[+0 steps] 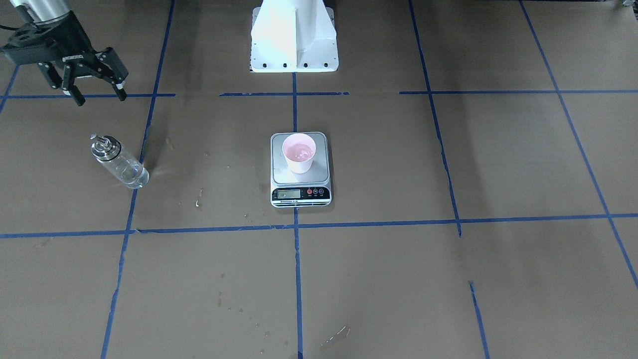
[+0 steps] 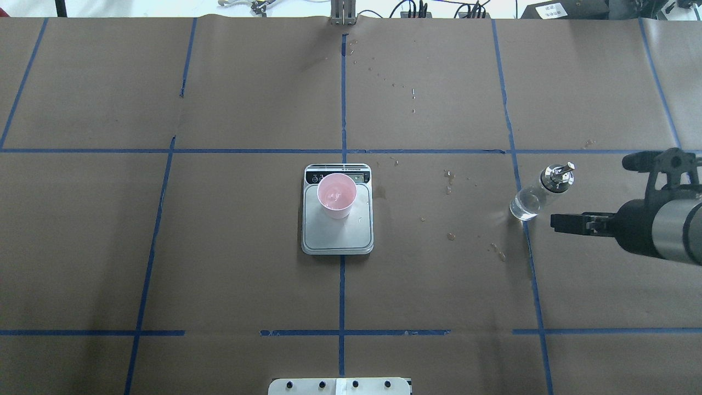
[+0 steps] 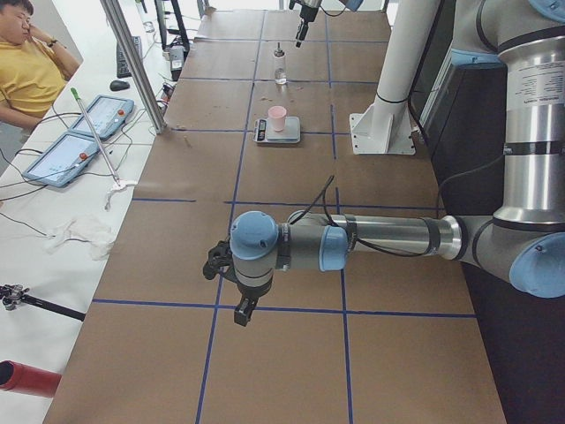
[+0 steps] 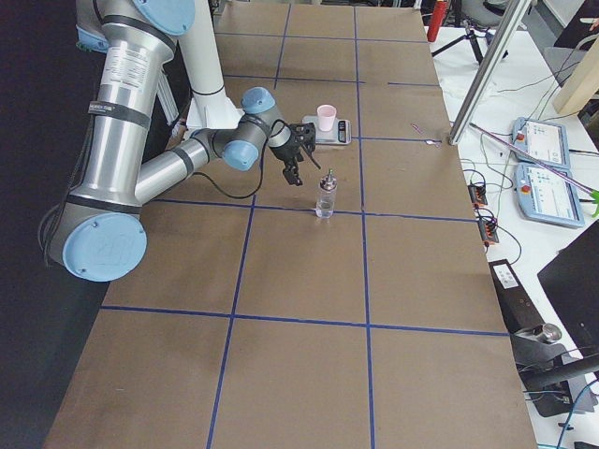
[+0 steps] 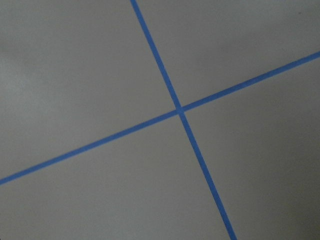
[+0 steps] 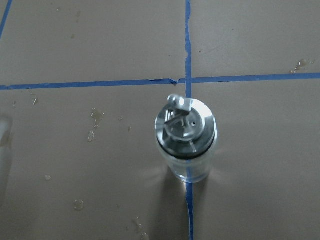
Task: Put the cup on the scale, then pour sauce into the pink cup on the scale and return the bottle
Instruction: 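Reach the right gripper to the glass sauce bottle and grasp it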
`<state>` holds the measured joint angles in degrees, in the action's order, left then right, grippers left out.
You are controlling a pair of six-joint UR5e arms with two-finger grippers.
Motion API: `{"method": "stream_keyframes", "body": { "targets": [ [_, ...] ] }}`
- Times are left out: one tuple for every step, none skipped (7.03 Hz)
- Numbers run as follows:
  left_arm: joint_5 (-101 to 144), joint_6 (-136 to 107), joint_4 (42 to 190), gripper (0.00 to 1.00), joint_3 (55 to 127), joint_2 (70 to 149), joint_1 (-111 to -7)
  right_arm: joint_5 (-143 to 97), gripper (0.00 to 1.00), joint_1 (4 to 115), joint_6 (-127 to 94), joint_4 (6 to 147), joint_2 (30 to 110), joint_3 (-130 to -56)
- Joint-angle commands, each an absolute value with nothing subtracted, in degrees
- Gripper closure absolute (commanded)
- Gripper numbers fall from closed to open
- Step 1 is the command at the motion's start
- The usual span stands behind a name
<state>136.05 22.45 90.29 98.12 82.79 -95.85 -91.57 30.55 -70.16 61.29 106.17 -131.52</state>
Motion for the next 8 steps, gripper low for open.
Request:
{"method": "stream_keyframes", "body": {
  "targets": [
    [136.9,22.4,90.6,0.0,99.1,81.2,-96.0,-74.7,0.0,19.1,-75.0,53.4,108.1,-125.6],
    [136.9,22.4,90.6,0.0,99.2,81.1,-96.1,-69.7,0.0,17.6,-74.4,42.9,107.7,-117.2],
    [136.9,22.4,90.6,0.0,99.2,81.2,-96.0,-66.7,0.0,17.5,-74.0,39.8,105.7,-112.7],
    [136.9,22.4,90.6,0.0,99.3,81.2,-96.0,-64.4,0.0,17.5,-74.0,39.7,103.1,-110.6],
    [136.9,22.4,90.7,0.0,99.3,81.2,-96.0,-64.0,0.0,17.5,-74.0,38.9,101.8,-109.7],
    [136.9,22.4,90.7,0.0,99.3,81.2,-96.0,-62.9,0.0,17.5,-73.9,38.5,101.7,-108.9],
    [136.9,22.5,90.7,0.0,99.3,81.2,-96.0,-61.9,0.0,17.6,-72.6,37.9,101.7,-108.4],
    [136.9,22.5,90.7,0.0,99.3,81.2,-96.1,-60.2,0.0,17.6,-71.2,36.7,101.7,-108.1]
  ]
}}
